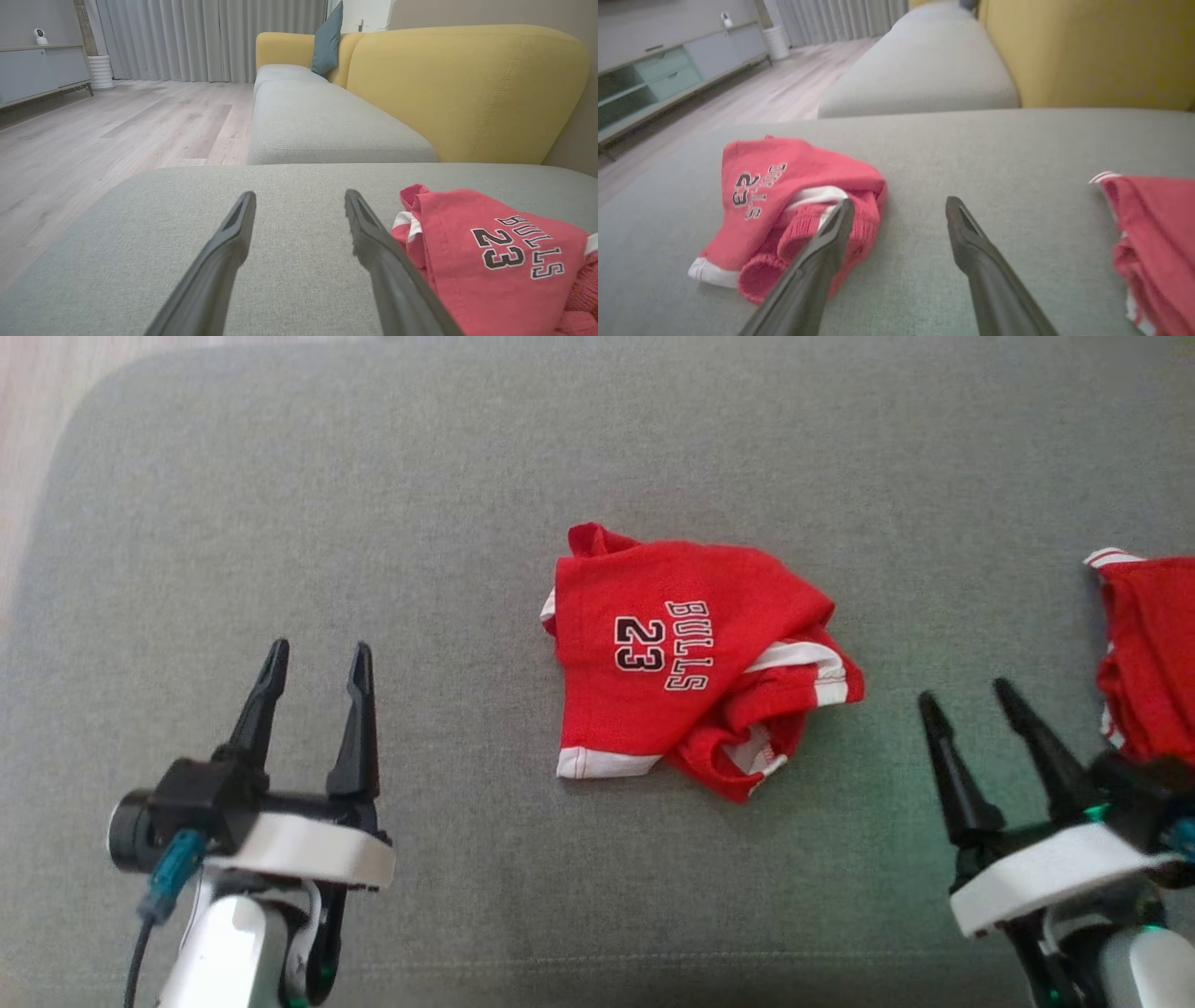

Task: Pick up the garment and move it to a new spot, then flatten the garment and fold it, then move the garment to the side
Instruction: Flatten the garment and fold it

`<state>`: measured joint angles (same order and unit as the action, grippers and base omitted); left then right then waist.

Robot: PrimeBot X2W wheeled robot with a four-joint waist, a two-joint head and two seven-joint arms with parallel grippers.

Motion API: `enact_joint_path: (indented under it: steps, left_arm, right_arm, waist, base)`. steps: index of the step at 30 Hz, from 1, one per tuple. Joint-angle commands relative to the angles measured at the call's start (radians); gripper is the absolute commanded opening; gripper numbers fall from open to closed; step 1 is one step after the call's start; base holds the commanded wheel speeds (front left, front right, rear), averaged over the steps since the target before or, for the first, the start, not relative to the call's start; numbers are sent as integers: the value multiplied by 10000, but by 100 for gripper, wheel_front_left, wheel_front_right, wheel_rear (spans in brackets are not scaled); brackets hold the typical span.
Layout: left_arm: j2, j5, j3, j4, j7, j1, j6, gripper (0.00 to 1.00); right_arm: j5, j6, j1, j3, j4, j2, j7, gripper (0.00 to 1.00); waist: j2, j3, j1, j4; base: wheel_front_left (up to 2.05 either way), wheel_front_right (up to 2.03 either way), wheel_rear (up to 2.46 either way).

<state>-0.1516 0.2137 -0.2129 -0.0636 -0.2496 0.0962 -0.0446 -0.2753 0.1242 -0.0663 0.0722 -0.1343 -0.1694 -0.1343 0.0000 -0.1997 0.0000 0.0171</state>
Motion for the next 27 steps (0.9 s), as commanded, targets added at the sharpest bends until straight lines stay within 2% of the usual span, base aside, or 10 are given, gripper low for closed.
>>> enact_joint_path:
  steps: [1, 8, 20, 23, 27]
  left_arm:
    - [-191, -87, 410, 407, -122, 169, -80, 100]
    - [-207, -132, 292, 514, -86, -354, -199, 100]
    - [-258, -125, 50, 710, 105, -606, -239, 100]
    - [-262, -126, -171, 755, 286, -497, -88, 100]
    - [-55, -12, -883, 573, 841, -104, 457, 100]
  right_arm:
    - [199, 65, 171, -39, -597, 69, 228, 100]
    - [759, 65, -258, -450, -1238, 808, 545, 100]
    - [871, 65, -471, -481, -1324, 1066, 501, 100]
    - [857, 65, -427, -455, -1322, 1087, 475, 100]
    - [825, 65, -288, -357, -1288, 1110, 441, 100]
  waist:
    - [0, 172, 0, -85]
    - [0, 700, 0, -198]
    - [0, 809, 0, -264]
    - [0, 729, 0, -293]
    - [0, 456, 0, -363]
  base:
    - [0, 0, 0]
    - [0, 0, 0]
    - [0, 0, 0]
    - [0, 0, 0]
    - [0, 0, 0]
